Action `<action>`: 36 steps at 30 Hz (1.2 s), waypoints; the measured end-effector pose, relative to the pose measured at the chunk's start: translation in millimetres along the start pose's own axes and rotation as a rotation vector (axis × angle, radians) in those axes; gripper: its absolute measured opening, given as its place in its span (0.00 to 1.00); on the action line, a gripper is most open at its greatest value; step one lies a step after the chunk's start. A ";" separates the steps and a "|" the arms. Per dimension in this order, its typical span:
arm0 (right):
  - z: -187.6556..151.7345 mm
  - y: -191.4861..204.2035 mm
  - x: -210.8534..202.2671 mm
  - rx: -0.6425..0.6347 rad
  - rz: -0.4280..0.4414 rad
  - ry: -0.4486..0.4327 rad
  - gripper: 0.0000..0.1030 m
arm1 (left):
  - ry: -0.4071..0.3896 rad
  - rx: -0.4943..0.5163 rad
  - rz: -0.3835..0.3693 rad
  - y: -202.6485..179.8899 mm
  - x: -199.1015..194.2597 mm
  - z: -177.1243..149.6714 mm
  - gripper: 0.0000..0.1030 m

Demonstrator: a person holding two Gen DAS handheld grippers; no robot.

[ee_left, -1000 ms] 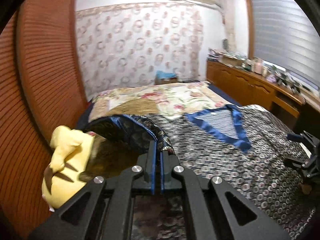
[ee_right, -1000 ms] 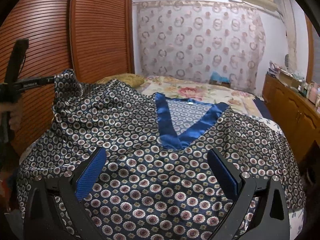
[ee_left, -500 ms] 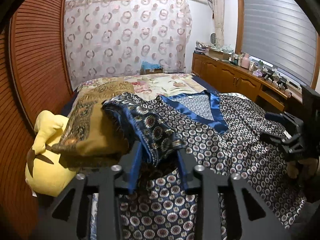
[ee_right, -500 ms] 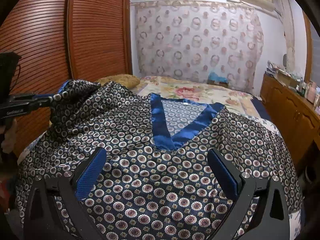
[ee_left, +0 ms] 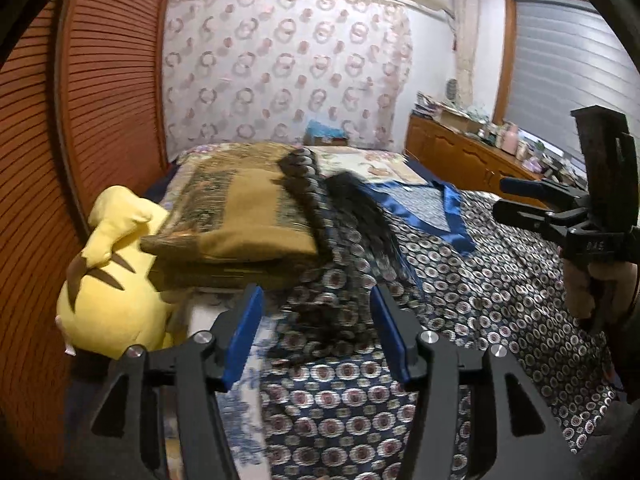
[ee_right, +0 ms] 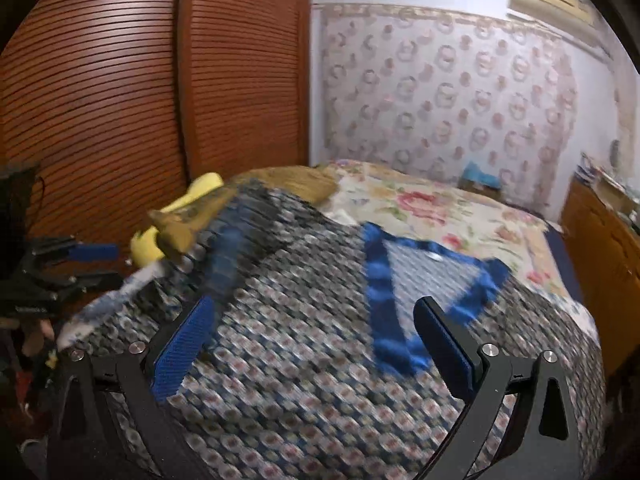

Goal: Fold small clothes

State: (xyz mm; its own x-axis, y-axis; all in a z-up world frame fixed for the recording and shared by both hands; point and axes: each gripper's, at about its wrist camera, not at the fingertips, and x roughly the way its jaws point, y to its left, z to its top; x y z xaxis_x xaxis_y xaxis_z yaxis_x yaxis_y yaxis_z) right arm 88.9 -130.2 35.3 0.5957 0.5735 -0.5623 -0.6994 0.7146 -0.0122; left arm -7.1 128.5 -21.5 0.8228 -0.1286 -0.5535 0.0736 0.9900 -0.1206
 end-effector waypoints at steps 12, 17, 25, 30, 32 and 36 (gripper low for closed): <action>4.7 -0.3 121.6 0.036 0.090 0.232 0.58 | -0.055 -0.040 0.074 22.4 -7.7 -3.0 0.53; -4.8 -2.3 151.5 0.028 0.083 0.313 0.47 | -0.062 -0.037 0.076 22.8 3.0 -0.1 0.53; -17.3 8.8 149.4 -0.092 0.057 0.332 0.02 | -0.093 -0.007 0.079 18.1 16.5 14.3 0.53; -17.3 -3.6 126.0 -0.066 -0.003 0.301 0.00 | -0.079 0.022 0.075 10.0 36.0 28.4 0.53; -16.8 -7.7 118.6 -0.053 -0.013 0.285 0.00 | -0.062 0.026 0.060 6.4 47.9 35.3 0.53; -15.7 -22.9 106.4 -0.027 -0.011 0.275 0.39 | -0.008 0.038 0.041 -0.2 73.4 49.6 0.53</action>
State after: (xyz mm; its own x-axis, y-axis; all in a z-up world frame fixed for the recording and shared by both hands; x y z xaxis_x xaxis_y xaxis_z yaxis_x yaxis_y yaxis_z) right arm 162.1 -91.9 -37.2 0.4764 0.4324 -0.7656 -0.7057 0.7075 -0.0395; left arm 81.2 121.7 -21.3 0.8301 -0.0871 -0.5508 0.0607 0.9960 -0.0660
